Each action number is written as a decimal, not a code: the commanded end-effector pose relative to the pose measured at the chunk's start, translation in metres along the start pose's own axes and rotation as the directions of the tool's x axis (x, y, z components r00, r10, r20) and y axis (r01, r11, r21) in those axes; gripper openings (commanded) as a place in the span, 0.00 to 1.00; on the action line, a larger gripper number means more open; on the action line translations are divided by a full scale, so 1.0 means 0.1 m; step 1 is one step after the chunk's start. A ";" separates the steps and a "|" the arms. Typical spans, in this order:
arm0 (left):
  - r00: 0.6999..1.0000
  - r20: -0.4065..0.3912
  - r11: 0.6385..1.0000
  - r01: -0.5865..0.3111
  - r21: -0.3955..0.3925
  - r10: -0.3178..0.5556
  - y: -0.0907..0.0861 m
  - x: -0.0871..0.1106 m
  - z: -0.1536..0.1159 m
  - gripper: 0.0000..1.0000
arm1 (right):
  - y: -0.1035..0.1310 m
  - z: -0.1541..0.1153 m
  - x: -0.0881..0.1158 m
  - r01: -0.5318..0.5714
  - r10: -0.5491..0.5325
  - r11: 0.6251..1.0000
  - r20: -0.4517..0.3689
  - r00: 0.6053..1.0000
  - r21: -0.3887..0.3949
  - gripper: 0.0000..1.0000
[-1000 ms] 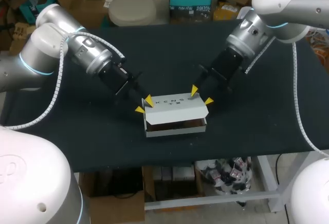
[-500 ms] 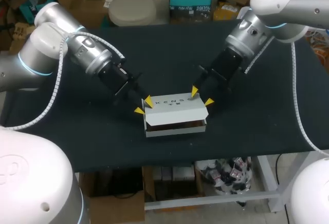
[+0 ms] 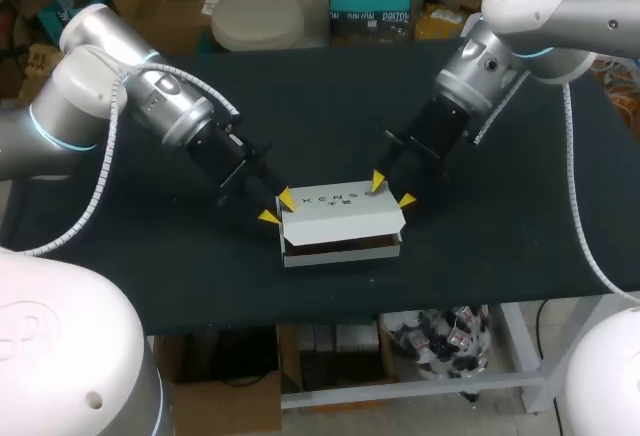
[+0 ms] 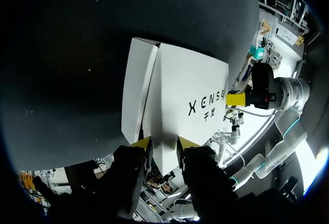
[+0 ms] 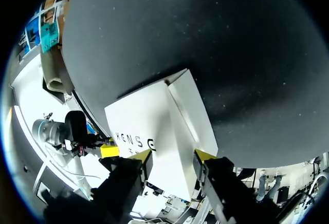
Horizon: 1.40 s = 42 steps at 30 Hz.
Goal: Assemble the packaging by folding the flat box into shape, placing the metal phone stand inside, and closing the box properly
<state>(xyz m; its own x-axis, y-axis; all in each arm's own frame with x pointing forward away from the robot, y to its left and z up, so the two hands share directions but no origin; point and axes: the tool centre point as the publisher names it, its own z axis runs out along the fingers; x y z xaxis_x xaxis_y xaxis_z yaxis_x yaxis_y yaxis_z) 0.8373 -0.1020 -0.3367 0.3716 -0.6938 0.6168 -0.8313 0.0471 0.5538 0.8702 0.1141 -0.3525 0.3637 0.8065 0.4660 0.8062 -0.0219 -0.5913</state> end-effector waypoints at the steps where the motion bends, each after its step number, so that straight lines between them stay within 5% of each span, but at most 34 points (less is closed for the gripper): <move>1: 1.000 0.006 1.000 -0.001 0.004 0.001 0.02 0.00 0.00 0.31 | 0.00 0.01 0.00 0.010 -0.010 1.000 0.003 1.000 -0.010 0.54; 42: 0.999 0.018 0.998 -0.035 0.056 0.034 0.10 -0.05 -0.20 0.33 | 0.07 0.06 -0.03 0.039 -0.036 0.997 0.038 0.999 -0.064 0.49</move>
<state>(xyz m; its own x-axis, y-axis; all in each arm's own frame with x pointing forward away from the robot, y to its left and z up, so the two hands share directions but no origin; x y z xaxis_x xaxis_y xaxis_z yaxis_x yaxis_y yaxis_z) 0.8366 -0.0843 -0.3253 0.3374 -0.7019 0.6273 -0.8637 0.0342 0.5028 0.8722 0.1143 -0.3625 0.3153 0.8288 0.4622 0.8481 -0.0276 -0.5291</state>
